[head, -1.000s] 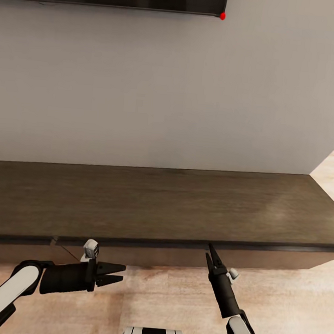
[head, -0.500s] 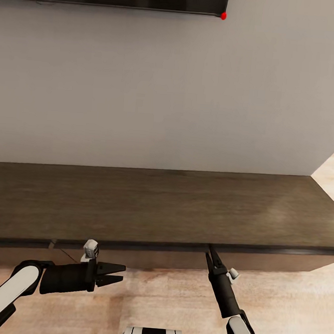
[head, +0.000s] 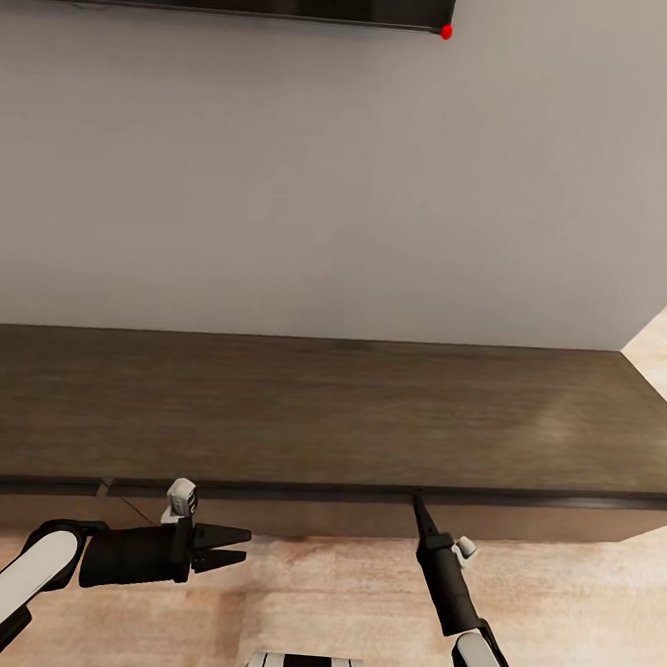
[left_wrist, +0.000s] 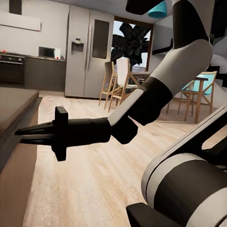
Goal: Place each of the two pumpkins and all three candles from the living room inside a cabinet in the living room (use any cabinet), then make sure every cabinet is closed, and position the cauldron so it is next to a table in the living room.
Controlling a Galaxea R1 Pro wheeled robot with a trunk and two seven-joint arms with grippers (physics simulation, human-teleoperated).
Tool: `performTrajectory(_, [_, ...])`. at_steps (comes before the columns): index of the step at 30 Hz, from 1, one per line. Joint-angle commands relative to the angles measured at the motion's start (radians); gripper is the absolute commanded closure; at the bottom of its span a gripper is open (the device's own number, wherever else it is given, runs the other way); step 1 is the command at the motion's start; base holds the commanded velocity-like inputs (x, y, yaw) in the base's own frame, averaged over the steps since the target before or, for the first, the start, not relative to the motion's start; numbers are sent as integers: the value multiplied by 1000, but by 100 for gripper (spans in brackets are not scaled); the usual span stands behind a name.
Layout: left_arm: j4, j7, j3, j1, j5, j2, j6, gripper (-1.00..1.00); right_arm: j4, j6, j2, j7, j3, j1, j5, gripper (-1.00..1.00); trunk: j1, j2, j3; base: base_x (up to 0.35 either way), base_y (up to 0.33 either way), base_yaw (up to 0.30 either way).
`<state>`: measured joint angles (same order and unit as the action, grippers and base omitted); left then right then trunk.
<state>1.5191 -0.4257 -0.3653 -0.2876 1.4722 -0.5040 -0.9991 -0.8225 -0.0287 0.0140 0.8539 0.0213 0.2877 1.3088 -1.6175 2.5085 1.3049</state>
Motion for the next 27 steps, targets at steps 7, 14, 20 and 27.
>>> performTrajectory(7, [-1,-7,-1,-1,-4,-1,-1,-100,-3,-8,0,10,3,1,17,100,0,0,1,0,0,0])
performTrajectory(14, [-1,-7,-1,-1,-4,-1,0,-100,-3,-8,0,10,3,1,17,100,0,0,1,0,0,0])
performTrajectory(20, [-1,-7,-1,-1,-4,-1,-1,-100,-3,-7,0,10,3,1,17,100,0,0,1,0,0,0])
performTrajectory(27, [-1,-7,-1,-1,-4,-1,-1,-100,-3,-3,0,10,4,1,17,100,0,0,1,-168,0,0])
